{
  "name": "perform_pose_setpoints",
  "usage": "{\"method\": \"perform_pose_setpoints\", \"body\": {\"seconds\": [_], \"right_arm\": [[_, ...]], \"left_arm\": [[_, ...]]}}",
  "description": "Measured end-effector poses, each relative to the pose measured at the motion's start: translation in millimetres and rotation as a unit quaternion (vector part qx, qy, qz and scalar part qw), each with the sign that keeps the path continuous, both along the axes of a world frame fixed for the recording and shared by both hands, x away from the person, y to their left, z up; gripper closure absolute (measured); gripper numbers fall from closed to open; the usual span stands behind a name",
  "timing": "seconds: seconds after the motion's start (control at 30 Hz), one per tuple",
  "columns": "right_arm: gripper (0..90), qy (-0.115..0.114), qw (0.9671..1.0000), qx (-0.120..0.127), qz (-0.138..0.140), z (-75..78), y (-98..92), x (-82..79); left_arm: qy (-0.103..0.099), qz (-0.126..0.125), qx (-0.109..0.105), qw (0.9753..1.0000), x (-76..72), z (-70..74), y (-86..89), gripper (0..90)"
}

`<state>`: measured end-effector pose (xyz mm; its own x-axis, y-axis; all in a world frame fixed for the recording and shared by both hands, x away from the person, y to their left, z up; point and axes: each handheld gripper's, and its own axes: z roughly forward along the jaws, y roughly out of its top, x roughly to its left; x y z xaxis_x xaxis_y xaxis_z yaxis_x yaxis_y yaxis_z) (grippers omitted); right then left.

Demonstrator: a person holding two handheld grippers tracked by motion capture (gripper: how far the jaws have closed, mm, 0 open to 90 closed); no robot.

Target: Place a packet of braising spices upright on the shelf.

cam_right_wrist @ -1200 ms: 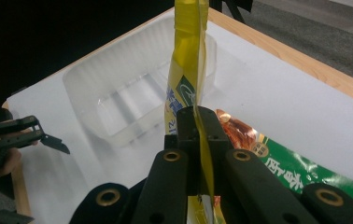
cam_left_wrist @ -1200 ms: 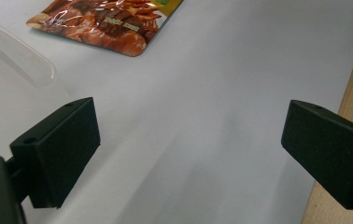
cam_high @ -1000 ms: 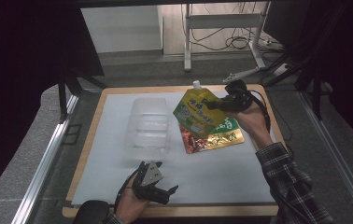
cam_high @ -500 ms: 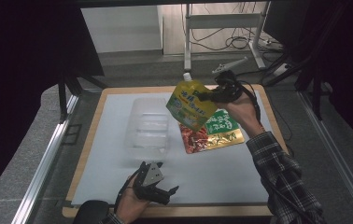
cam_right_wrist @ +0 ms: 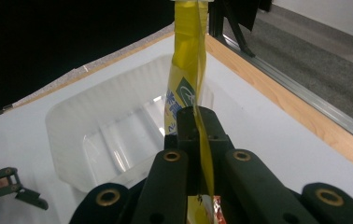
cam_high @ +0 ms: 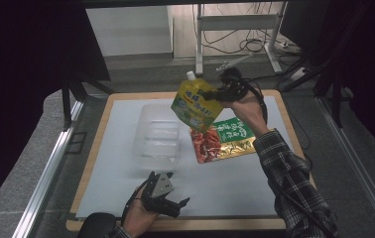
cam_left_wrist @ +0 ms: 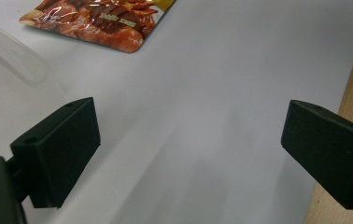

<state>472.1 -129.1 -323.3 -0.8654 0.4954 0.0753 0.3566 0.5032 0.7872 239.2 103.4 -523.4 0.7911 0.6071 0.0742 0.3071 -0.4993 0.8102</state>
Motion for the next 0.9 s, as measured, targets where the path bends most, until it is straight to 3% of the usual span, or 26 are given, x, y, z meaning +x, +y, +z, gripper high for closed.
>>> {"method": "perform_pose_setpoints", "body": {"seconds": [0.9], "right_arm": [[89.1,0.003,0.9999,0.004,0.015,-5.3,65.5,39.6]], "left_arm": [[0.009,-0.009,-0.008,0.9999,-0.7,-0.4,-1.4,4.0]]}}
